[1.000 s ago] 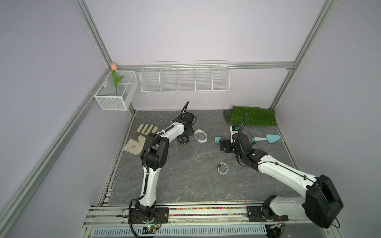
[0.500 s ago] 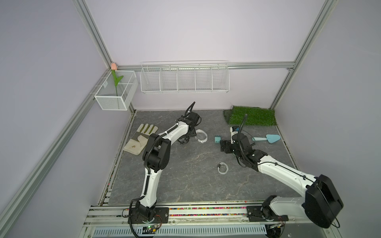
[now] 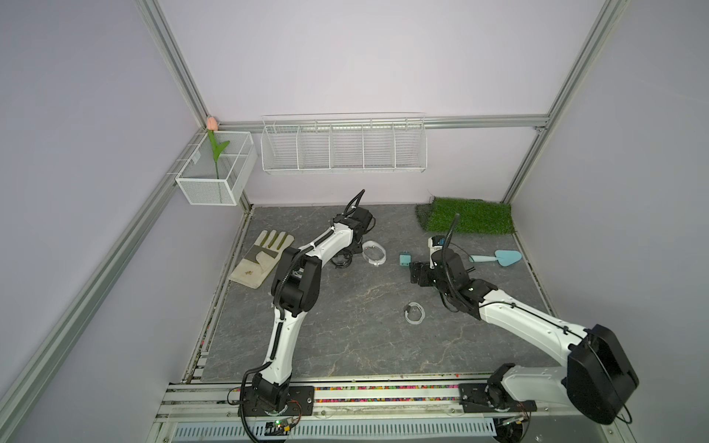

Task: Pack away charging kits
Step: Open the storage bag at the center of the board.

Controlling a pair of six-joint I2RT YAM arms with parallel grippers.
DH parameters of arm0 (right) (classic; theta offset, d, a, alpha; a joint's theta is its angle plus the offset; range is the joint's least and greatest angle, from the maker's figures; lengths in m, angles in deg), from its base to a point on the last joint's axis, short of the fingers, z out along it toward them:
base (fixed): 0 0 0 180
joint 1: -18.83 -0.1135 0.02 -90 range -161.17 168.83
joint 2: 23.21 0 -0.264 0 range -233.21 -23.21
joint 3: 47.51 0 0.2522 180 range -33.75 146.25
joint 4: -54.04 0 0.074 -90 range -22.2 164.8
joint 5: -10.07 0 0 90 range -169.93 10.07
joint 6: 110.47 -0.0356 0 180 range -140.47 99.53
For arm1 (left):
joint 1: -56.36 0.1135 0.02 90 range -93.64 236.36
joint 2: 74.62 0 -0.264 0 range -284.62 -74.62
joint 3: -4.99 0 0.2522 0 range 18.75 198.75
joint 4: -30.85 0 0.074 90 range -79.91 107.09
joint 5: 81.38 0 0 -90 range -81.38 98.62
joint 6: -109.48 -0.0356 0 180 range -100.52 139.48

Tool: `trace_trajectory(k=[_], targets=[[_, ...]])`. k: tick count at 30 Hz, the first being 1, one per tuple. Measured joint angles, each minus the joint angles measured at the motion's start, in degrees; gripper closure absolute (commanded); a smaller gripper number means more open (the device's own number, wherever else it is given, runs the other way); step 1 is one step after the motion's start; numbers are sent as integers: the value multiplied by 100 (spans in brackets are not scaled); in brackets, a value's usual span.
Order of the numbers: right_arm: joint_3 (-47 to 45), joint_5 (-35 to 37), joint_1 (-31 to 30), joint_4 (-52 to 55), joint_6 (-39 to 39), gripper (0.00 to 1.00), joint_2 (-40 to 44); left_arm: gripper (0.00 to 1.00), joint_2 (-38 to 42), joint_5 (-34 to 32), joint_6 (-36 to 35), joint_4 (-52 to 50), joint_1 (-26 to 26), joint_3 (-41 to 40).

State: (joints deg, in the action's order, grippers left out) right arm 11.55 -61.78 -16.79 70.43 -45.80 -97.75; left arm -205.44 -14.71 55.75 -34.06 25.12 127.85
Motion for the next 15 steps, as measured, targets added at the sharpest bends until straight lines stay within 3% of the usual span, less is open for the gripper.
trace_trajectory(k=[5, 7, 9, 12, 15], targets=[[0, -7, 0, -2, -20, 11, 0, 52, -164, -4, -48, -72, 0, 101], [0, -17, 0, -2, -22, 11, 0, 63, -166, -2, -55, -101, 0, 101], [0, -20, 0, -2, -24, 11, -4, 83, -166, 0, -48, -120, 0, 111], [0, -22, 0, -4, -42, 11, -26, 99, -166, 9, -44, -136, -2, 111], [-2, -24, 0, -4, -44, 11, -46, 100, -146, 24, -79, -140, -2, 105]])
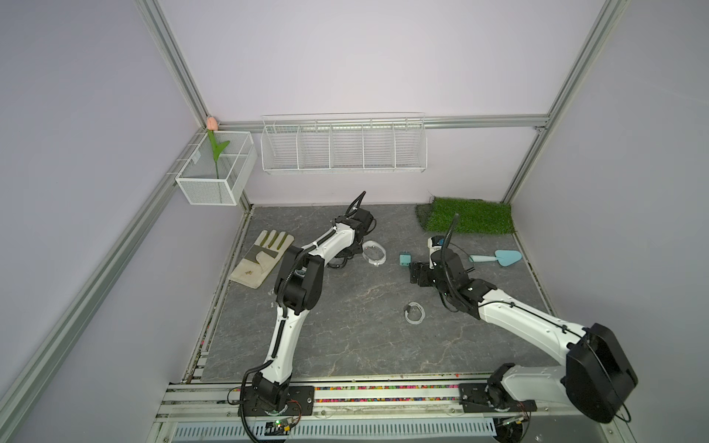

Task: Pack away charging kits
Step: Open the storage bag at the center of the board.

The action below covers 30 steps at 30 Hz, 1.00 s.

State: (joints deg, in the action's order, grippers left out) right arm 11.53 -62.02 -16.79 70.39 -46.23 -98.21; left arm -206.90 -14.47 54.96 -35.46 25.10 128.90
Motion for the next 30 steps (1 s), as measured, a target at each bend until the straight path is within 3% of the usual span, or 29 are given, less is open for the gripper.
trace_trajectory(k=[6, 21, 28, 30], targets=[[-66, -50, 0, -76, -81, 11, -68, 100, 463, 105, -17, 138, -70, -529], [-535, -599, -11, -831, -562, 8, -398, 100, 2428, 1464, -269, 1325, -450, -2780], [-769, -354, 48, -621, -745, 1, -227, 100, 2570, 1320, -435, 1248, -866, -2863], [-957, -199, -9, -535, -848, 4, 24, 100, 2575, 1226, -457, 1204, -1108, -2863]])
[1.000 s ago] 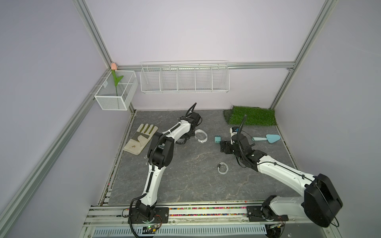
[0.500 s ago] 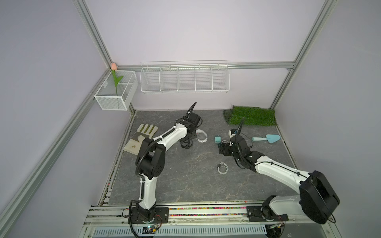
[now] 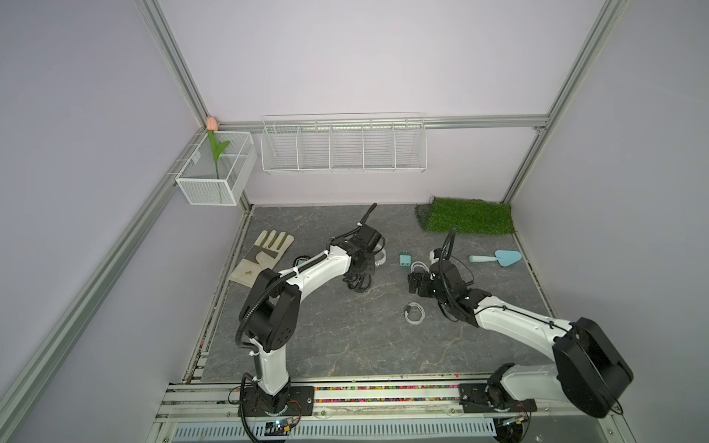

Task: Pack away charging kits
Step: Open the storage bag at the center of the board, then pick up the charging cable from the center of the board.

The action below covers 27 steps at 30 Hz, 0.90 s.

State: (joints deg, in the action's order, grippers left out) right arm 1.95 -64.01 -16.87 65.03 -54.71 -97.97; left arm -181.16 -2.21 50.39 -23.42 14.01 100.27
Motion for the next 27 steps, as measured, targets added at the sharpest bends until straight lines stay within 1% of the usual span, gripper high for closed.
trace_trajectory(k=[3, 6, 8, 13, 14, 17, 23, 25, 27], targets=[[-382, 192, -177, 243, -297, 16, 435, 100, 26, -28, -13, -9, -306, -26], [-619, 396, -455, 671, -664, 26, 627, 100, 190, -39, -13, 39, -380, -227], [-638, 551, -664, 1019, -903, 29, 647, 100, 310, -76, -9, 39, -393, -363], [-599, 789, -1161, 1585, -1384, 30, 649, 100, 507, -164, 7, 140, -509, -514], [-575, 815, -1235, 1648, -1456, 31, 621, 100, 531, -186, 11, 184, -544, -542], [-470, 833, -1338, 1705, -1615, 39, 372, 100, 581, -232, 26, 267, -603, -656], [-264, 728, -1353, 1569, -1698, 48, -507, 100, 629, -308, 31, 319, -603, -883], [-177, 774, -1362, 1523, -1727, 52, -638, 100, 662, -308, 31, 337, -603, -933], [-144, 833, -1360, 1488, -1762, 58, -713, 100, 695, -308, 31, 365, -603, -966]])
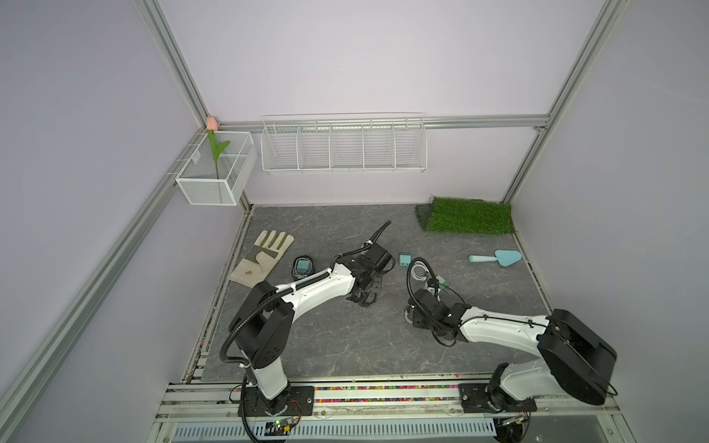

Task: Pack away charging kits
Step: Pick up the charging cable from the center of the board.

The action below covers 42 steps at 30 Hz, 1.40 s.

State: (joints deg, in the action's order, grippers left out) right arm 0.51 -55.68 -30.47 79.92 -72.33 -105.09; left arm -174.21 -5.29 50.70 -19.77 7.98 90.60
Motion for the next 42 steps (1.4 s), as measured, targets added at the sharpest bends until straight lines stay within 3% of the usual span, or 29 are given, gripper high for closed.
trace_trajectory(k=[11, 24, 42], targets=[[31, 149, 2, 22, -90, 81, -59, 100, 103, 24, -2, 103, 0, -9], [11, 190, 2, 2, 46, 93, 402, 100, 105, 273, -2, 227, 0, -9], [527, -118, -129, -424, 855, 94, 570, 100, 101, 586, 0, 400, 0, -20]])
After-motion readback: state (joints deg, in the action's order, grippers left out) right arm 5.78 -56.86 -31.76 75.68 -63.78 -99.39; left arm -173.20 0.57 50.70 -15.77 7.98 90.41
